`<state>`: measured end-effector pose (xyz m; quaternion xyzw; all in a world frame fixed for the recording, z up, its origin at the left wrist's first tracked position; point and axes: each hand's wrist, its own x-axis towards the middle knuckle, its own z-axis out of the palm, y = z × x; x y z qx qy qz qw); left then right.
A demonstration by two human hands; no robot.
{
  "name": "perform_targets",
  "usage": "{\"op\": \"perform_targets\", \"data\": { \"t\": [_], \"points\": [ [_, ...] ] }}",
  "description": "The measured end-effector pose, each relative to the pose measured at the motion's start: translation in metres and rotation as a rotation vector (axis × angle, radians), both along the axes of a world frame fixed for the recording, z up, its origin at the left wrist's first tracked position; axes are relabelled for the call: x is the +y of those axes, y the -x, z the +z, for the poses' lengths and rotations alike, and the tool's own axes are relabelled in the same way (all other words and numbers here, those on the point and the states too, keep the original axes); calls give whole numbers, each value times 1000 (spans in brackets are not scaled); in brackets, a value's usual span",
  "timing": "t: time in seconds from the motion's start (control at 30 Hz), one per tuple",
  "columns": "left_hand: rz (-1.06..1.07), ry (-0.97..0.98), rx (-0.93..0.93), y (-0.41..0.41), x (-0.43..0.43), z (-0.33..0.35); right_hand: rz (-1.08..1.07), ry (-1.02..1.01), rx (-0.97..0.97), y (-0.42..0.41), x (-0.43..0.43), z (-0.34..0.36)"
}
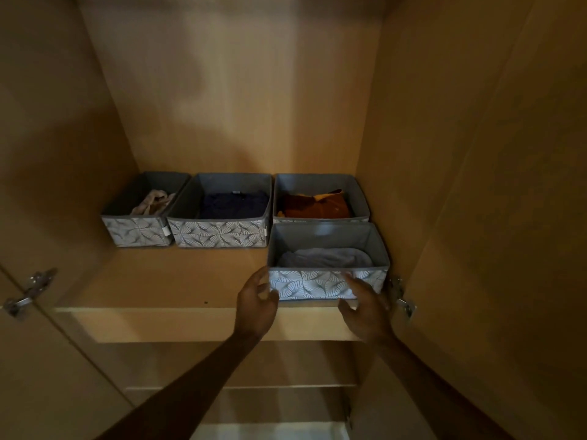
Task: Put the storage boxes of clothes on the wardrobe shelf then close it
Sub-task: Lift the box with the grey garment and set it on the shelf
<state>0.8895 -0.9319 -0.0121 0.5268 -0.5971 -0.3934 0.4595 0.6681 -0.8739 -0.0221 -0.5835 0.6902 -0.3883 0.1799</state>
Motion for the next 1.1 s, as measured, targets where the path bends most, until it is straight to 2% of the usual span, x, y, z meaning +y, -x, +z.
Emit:
{"op": "perform_targets", "data": {
  "t": [0.13,0.27,0.4,0.57,0.83,1.1],
  "points": [
    [73,-12,108,-14,33,-18,24,-16,-229,-20,21,-7],
    [134,-158,271,-35,67,-34,73,-121,-480,-41,34,-21],
    [209,-247,361,-52,108,-42,180,-248,-600,-68,48,-44],
    [397,-373,381,-80,162,-65,303,-424,-615,-102,64,-79],
    [719,-528,350,-123,285,-95,587,-713,-519,-172,116,-120],
    [989,-576,426,-134,427,-116,932,-813,-334,-230,214,-125]
  ]
}}
